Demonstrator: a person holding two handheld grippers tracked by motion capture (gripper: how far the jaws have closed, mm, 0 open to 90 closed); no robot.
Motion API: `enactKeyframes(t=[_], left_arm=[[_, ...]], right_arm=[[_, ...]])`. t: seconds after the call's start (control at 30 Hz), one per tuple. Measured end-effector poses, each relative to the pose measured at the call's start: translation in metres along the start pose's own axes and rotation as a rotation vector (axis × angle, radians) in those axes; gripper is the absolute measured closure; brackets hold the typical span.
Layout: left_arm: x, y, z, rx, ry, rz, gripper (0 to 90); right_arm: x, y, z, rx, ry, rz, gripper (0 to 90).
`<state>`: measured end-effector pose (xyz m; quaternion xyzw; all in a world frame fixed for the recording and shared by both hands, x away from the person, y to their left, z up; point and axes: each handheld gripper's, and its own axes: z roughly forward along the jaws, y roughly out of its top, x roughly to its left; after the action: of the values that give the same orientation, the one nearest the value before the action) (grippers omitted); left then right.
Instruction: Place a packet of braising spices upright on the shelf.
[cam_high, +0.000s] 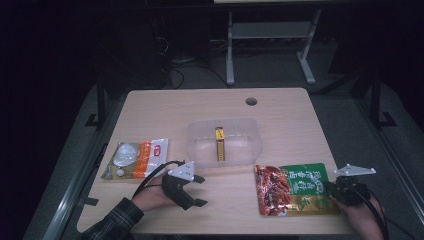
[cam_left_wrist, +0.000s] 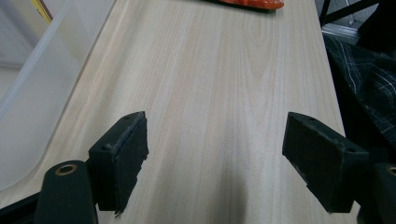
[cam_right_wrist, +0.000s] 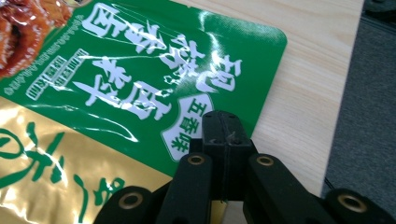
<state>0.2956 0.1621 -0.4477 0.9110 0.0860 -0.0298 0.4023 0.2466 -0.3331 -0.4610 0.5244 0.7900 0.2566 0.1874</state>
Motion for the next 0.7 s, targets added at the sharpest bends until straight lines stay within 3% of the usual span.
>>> enactKeyframes(t=[0.37,0.7], left_arm=[[0.000,0.000,0.000,0.001,0.006,-0.005,21.7],[0.000,-0.001,0.000,0.000,0.013,-0.006,21.7]], right_arm=[[0.013,0.007,0.005,-0.005,0.057,-0.049,90.0],[0.048,0.024,0.015,-0.001,0.153,-0.150,90.0]])
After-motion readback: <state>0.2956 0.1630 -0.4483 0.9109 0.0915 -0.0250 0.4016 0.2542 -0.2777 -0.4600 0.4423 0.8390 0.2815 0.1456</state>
